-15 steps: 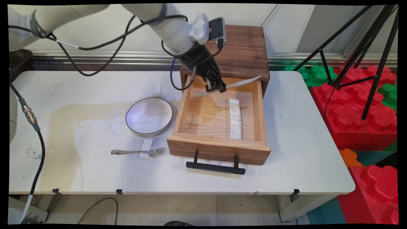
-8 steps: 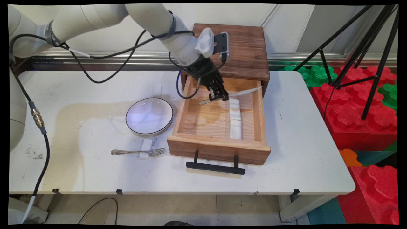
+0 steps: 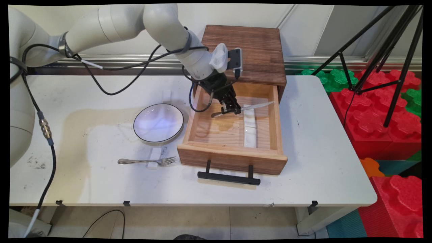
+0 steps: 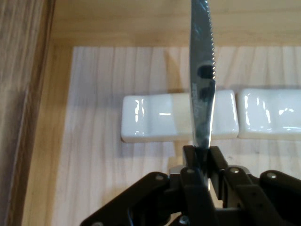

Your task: Place the picked object into the drawer

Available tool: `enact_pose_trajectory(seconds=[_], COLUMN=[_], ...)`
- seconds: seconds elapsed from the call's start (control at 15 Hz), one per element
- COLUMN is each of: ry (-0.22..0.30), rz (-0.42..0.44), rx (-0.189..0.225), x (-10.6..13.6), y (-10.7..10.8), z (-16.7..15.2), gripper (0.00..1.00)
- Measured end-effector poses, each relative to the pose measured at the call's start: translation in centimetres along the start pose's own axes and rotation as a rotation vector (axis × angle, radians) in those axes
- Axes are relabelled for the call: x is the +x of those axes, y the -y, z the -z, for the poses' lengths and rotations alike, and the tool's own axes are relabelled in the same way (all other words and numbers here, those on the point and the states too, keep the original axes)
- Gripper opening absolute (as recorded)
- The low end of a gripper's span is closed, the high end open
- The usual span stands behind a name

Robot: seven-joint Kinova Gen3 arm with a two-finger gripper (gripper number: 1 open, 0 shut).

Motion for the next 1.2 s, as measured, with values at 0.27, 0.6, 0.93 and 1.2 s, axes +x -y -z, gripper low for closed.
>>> enact_pose_trajectory(seconds=[0.27, 0.6, 0.93, 1.2], ry=[0.002, -0.003, -0.007, -0.012], rz=[-0.003, -0.003, -0.003, -0.007], rx=[-0.004, -0.010, -0.018, -0.018], x=[-0.6, -0.7, -0.8, -0.8], y=[0.4, 0.6, 0.7, 1.0], z=[-1.3, -2.4, -3.3, -3.6], gripper=[0.00, 0.00, 1.00, 1.00])
